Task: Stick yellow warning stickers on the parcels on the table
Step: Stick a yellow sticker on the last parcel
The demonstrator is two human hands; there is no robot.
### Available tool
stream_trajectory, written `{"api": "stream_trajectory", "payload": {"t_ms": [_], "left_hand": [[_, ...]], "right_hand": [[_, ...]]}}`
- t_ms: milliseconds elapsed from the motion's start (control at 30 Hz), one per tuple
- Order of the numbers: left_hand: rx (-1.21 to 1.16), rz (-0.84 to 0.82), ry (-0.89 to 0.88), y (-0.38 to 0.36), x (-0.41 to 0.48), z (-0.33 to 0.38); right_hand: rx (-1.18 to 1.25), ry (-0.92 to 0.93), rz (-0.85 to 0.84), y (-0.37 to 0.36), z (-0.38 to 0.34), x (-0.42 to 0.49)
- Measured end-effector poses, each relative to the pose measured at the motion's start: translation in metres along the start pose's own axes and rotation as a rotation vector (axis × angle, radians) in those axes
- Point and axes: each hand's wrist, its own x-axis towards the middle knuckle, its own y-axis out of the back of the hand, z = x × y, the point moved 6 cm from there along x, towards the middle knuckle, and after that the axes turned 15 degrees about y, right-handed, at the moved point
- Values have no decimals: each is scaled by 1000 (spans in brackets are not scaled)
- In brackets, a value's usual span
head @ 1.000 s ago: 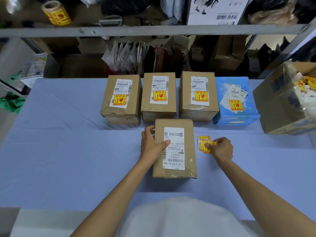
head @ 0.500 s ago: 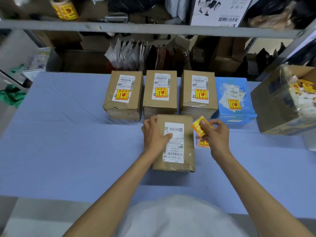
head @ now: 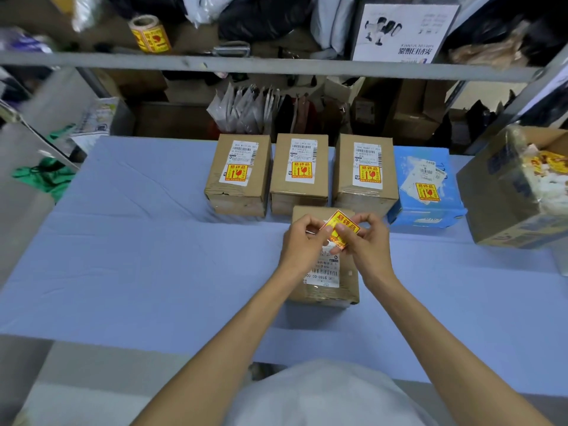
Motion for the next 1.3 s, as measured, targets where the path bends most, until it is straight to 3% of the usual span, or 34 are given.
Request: {"api": "stream_trajectory", "payload": {"t_ms": [233, 433, 567, 800, 1000, 1300], "left_hand": [[-19, -8, 15, 4, 4, -2], [-179, -129, 93, -2, 0, -15], [-112, -242, 83, -9, -9, -17], [-6, -197, 63, 0, -8, -12], [9, -97, 29, 9, -2, -6], [41, -153, -4, 3, -2, -4]], "right_hand": [[-125, -22, -118, 1, 3, -7], [-123, -35, -3, 12, 2, -4], [-69, -32, 37, 15, -1, 0], [-151, 18, -103, 7, -5, 1], [-187, 35, -103, 5, -5, 3], [-206, 66, -96, 7, -3, 5]]}}
